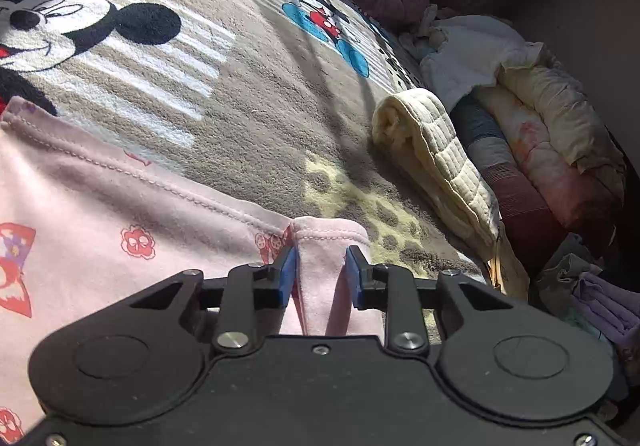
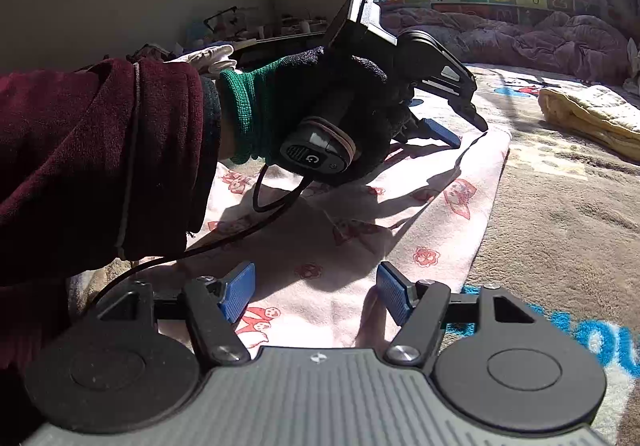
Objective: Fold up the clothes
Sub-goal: 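Open the left gripper and press the folded edge flat, then pinch the folded pink garment edge with the left gripper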
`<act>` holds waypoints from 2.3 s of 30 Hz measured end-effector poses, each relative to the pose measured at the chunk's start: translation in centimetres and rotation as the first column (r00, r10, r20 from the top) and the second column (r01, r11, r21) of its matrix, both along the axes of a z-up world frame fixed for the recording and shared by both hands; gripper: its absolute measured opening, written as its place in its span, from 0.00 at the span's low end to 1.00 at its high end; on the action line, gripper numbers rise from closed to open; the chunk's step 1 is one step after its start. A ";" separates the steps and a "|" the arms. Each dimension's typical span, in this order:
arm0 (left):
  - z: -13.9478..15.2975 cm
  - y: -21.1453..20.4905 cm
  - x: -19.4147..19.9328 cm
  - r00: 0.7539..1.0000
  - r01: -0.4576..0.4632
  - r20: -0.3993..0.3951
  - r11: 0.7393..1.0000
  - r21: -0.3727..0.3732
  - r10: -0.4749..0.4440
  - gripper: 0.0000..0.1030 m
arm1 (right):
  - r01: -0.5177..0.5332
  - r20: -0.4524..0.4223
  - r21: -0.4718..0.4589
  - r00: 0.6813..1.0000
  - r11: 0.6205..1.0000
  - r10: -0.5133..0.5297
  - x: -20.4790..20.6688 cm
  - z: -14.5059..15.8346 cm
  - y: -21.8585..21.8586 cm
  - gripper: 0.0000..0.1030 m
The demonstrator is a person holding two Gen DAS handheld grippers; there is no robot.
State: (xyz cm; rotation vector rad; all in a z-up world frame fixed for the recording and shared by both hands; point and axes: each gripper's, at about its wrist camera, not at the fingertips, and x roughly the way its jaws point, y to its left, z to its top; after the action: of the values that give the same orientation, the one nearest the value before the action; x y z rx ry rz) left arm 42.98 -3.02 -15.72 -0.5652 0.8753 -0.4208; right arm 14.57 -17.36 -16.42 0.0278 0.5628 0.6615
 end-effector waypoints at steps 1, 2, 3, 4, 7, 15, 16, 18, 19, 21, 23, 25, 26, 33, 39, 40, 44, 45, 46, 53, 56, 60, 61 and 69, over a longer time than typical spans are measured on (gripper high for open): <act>0.1 -0.3 0.0 1.000 0.011 0.005 1.000 0.025 -0.011 0.00 | 0.001 -0.003 0.005 1.000 1.000 -0.001 0.0 0.0 0.0 0.66; 0.9 -0.6 -0.3 0.999 0.023 0.036 0.998 0.058 -0.025 0.00 | 0.002 -0.006 0.007 1.000 1.000 -0.002 0.0 -0.1 0.0 0.66; 1.7 -0.9 -0.6 0.997 0.034 0.068 0.995 0.092 -0.040 0.00 | 0.003 -0.011 0.006 1.000 1.000 -0.003 0.1 -0.2 0.0 0.66; 2.5 -1.2 -0.9 0.993 0.043 0.100 0.991 0.126 -0.056 0.00 | 0.003 -0.018 0.005 1.000 1.000 -0.003 0.2 -0.2 0.0 0.66; 5.1 -2.3 -1.5 0.976 0.060 0.192 0.970 0.236 -0.107 0.00 | -0.002 -0.036 -0.005 0.999 1.000 0.002 0.2 -0.3 0.1 0.67; 1.9 -3.9 0.0 0.981 0.078 0.125 0.896 0.437 -0.146 0.01 | -0.018 -0.048 -0.035 0.999 0.999 0.017 -0.3 -0.3 0.3 0.68; 1.3 -3.7 0.1 0.983 0.078 0.116 0.895 0.439 -0.142 0.01 | -0.021 -0.049 -0.038 0.999 0.999 0.019 -0.4 -0.3 0.3 0.68; 1.5 -3.5 0.0 0.981 0.070 0.131 0.896 0.438 -0.140 0.05 | -0.023 -0.049 -0.044 0.999 0.999 0.021 -0.5 -0.2 0.3 0.68; 1.8 -3.4 -0.1 0.981 0.057 0.145 0.898 0.436 -0.133 0.05 | -0.024 -0.049 -0.045 0.999 0.999 0.022 -0.4 -0.2 0.3 0.68; 3.0 -3.0 -0.9 0.973 0.031 0.196 0.910 0.413 -0.122 0.05 | -0.024 -0.049 -0.041 0.999 0.999 0.022 -0.4 -0.2 0.2 0.68; 4.2 -2.6 -1.8 0.965 0.029 0.230 0.924 0.382 -0.125 0.05 | -0.024 -0.050 -0.033 0.999 0.999 0.022 -0.2 -0.1 0.1 0.68; 4.9 -3.3 -2.6 0.954 0.072 0.242 0.921 0.384 -0.175 0.05 | -0.021 -0.048 -0.022 0.999 1.000 0.020 0.0 0.0 -0.1 0.68; 5.1 -3.8 -3.0 0.948 0.096 0.243 0.914 0.393 -0.204 0.05 | -0.018 -0.044 -0.015 0.999 1.000 0.017 0.2 0.0 -0.3 0.68; 1.2 -4.6 -0.7 0.992 0.051 0.085 0.903 0.426 -0.097 0.05 | -0.014 -0.061 -0.006 0.998 1.000 0.014 0.7 -0.2 -0.5 0.68; 5.1 -2.2 -3.9 0.987 -0.039 0.157 0.926 0.376 -0.022 0.07 | -0.029 -0.058 -0.011 0.998 1.000 0.029 0.6 -0.2 -0.5 0.70; 5.8 -1.6 -4.9 0.985 -0.048 0.172 0.922 0.384 -0.021 0.08 | -0.029 -0.053 -0.011 0.998 1.000 0.028 0.6 -0.1 -0.5 0.70; 7.8 2.4 -10.1 0.978 -0.112 0.206 0.920 0.377 0.034 0.17 | -0.026 -0.008 -0.033 1.000 0.999 0.026 -0.3 0.2 0.1 0.70; 8.1 3.9 -12.3 0.974 -0.137 0.221 0.919 0.370 0.056 0.23 | -0.028 0.004 -0.036 1.000 0.999 0.028 -0.5 0.4 0.2 0.70; 8.3 5.0 -13.6 0.970 -0.154 0.231 0.917 0.367 0.070 0.25 | -0.031 0.016 -0.039 0.999 0.999 0.032 -0.8 0.5 0.3 0.70; 7.2 15.6 -24.8 0.917 -0.381 0.216 0.898 0.222 0.336 0.31 | -0.028 0.041 -0.078 0.999 0.997 0.031 -2.6 0.8 0.5 0.70; 5.7 18.9 -27.9 0.882 -0.465 0.146 0.877 0.122 0.447 0.31 | -0.036 0.041 -0.100 0.998 0.994 0.040 -3.5 0.5 0.8 0.70; 3.8 20.9 -29.9 0.853 -0.518 0.062 0.855 -0.006 0.518 0.31 | -0.023 0.060 -0.123 0.998 0.992 0.031 -5.0 0.1 1.3 0.70; 3.4 21.2 -30.1 0.852 -0.521 0.045 0.853 -0.034 0.522 0.31 | -0.018 0.066 -0.121 0.997 0.992 0.026 -5.3 0.1 1.4 0.70; 0.5 21.9 -30.7 0.824 -0.563 -0.024 0.815 -0.138 0.565 0.36 | 0.032 0.072 -0.101 0.997 0.994 -0.025 -6.2 -0.5 1.1 0.71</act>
State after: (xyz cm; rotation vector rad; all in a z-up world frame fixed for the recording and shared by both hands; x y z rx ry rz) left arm 12.32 18.86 -15.23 -0.9170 0.6204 0.0617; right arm 8.32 -16.28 -16.88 -0.0826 0.5268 0.6031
